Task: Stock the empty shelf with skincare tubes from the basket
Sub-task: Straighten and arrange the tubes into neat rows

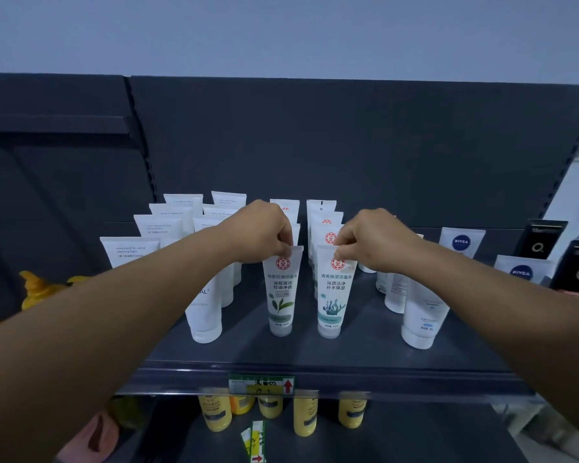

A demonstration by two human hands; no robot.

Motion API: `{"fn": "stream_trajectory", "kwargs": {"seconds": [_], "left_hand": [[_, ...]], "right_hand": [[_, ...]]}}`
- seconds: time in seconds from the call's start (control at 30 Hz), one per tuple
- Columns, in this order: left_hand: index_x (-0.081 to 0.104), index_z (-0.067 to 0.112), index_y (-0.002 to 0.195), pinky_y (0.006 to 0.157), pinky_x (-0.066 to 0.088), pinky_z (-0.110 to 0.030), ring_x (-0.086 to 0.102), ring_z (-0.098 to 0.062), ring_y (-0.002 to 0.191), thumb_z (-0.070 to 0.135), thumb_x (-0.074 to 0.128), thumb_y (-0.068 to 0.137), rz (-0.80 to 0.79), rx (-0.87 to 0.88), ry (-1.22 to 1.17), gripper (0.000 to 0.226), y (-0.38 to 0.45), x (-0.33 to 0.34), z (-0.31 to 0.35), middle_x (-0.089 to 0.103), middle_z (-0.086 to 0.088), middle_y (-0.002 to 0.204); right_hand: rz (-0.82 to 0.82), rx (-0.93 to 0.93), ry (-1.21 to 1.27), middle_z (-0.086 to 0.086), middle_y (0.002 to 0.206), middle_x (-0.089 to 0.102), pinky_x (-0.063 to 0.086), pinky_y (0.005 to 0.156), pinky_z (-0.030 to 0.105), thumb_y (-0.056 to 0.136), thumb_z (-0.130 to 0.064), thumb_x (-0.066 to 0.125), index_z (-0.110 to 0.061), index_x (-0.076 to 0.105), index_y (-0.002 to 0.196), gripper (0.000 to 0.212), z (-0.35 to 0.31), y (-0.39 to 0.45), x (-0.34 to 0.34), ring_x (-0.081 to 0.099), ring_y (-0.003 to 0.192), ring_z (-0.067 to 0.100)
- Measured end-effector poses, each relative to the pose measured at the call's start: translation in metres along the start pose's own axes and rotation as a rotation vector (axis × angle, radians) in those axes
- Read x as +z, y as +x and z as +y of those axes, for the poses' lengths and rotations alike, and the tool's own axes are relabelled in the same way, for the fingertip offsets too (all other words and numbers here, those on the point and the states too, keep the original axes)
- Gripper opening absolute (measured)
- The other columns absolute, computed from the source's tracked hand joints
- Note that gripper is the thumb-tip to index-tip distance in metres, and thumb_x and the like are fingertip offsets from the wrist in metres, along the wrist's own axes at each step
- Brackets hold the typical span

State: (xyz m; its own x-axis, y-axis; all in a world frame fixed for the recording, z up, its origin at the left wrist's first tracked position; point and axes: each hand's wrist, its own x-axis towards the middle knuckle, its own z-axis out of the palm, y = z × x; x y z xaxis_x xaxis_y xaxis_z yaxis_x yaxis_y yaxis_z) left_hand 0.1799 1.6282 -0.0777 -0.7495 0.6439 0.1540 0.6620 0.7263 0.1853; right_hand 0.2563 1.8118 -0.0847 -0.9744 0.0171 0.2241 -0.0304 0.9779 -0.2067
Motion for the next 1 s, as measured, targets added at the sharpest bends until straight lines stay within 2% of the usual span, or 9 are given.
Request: {"fn": "stream_trajectory", "kwargs": {"seconds": [0.07,0.23,0.37,0.53,0.63,0.73,0.8,0.87,1.0], "left_hand": [[0.075,0.015,0.097,0.082,0.054,-0.031,0.064,-0.013,0.088,0.026,0.069,0.084,-0.001,-0.009,0.001,0.018,0.001,0.0,0.001,0.073,0.002,0.1],[0.075,0.016,0.097,0.084,0.055,-0.034,0.065,-0.015,0.089,0.025,0.071,0.083,-0.008,-0.055,0.011,0.018,0.001,-0.002,0.003,0.072,0.003,0.099],[0.075,0.017,0.098,0.082,0.055,-0.032,0.065,-0.014,0.088,0.025,0.071,0.083,-0.022,-0.099,0.019,0.018,-0.001,-0.004,0.008,0.072,0.004,0.098],[0.074,0.017,0.103,0.082,0.053,-0.029,0.064,-0.014,0.092,0.024,0.07,0.085,-0.03,-0.144,0.045,0.02,-0.004,-0.003,0.017,0.072,0.004,0.101],[0.071,0.017,0.111,0.088,0.052,-0.032,0.063,-0.015,0.098,0.026,0.068,0.086,-0.027,-0.156,0.075,0.027,-0.008,-0.002,0.024,0.07,0.004,0.109],[0.068,0.014,0.11,0.091,0.05,-0.036,0.06,-0.02,0.105,0.029,0.065,0.088,-0.01,-0.16,0.128,0.027,-0.016,-0.005,0.031,0.066,0.001,0.114],[0.065,0.009,0.098,0.09,0.05,-0.039,0.06,-0.025,0.106,0.031,0.062,0.089,0.02,-0.148,0.138,0.024,-0.023,-0.008,0.037,0.066,-0.004,0.112],[0.064,0.011,0.113,0.095,0.047,-0.039,0.057,-0.023,0.114,0.034,0.06,0.09,0.032,-0.145,0.146,0.032,-0.033,-0.012,0.046,0.063,-0.001,0.123],[0.046,0.024,0.14,0.1,0.043,-0.034,0.051,-0.02,0.124,0.038,0.057,0.092,0.044,-0.121,0.148,0.051,-0.055,-0.02,0.065,0.051,0.003,0.14]], "right_hand": [[0.004,0.002,0.017,0.001,0.09,0.073,0.053,0.079,0.035,0.083,-0.025,0.068,-0.015,0.077,0.088,0.014,-0.001,-0.001,0.0,0.064,0.089,0.02],[-0.002,-0.043,0.051,-0.004,0.095,0.074,0.053,0.079,0.03,0.083,-0.023,0.068,-0.018,0.077,0.091,0.013,0.001,0.003,0.002,0.064,0.083,0.013],[-0.024,-0.075,0.033,-0.006,0.081,0.071,0.052,0.071,0.03,0.083,-0.024,0.067,-0.019,0.077,0.082,0.011,0.002,0.009,0.003,0.062,0.08,0.015],[-0.064,-0.107,0.034,-0.001,0.079,0.071,0.049,0.069,0.029,0.081,-0.027,0.069,-0.017,0.076,0.08,0.012,0.007,0.01,0.001,0.061,0.078,0.015],[-0.081,-0.099,0.046,0.013,0.078,0.064,0.043,0.065,0.029,0.078,-0.033,0.072,-0.003,0.067,0.082,0.031,0.011,0.005,-0.002,0.052,0.072,0.021],[-0.1,-0.09,0.06,0.013,0.095,0.067,0.051,0.081,0.034,0.08,-0.038,0.071,0.0,0.066,0.098,0.042,0.014,-0.007,-0.008,0.06,0.093,0.031],[-0.11,-0.078,0.058,-0.002,0.084,0.061,0.047,0.071,0.028,0.085,-0.037,0.066,-0.016,0.067,0.082,0.021,0.016,-0.015,-0.015,0.056,0.085,0.021],[-0.108,-0.05,0.034,-0.007,0.071,0.049,0.036,0.058,0.023,0.09,-0.035,0.059,-0.021,0.051,0.065,0.03,0.014,-0.027,-0.021,0.047,0.072,0.016],[-0.102,-0.04,-0.013,0.008,0.105,0.064,0.047,0.081,0.038,0.093,-0.037,0.053,-0.001,0.061,0.107,0.039,0.012,-0.049,-0.032,0.058,0.098,0.029]]}}
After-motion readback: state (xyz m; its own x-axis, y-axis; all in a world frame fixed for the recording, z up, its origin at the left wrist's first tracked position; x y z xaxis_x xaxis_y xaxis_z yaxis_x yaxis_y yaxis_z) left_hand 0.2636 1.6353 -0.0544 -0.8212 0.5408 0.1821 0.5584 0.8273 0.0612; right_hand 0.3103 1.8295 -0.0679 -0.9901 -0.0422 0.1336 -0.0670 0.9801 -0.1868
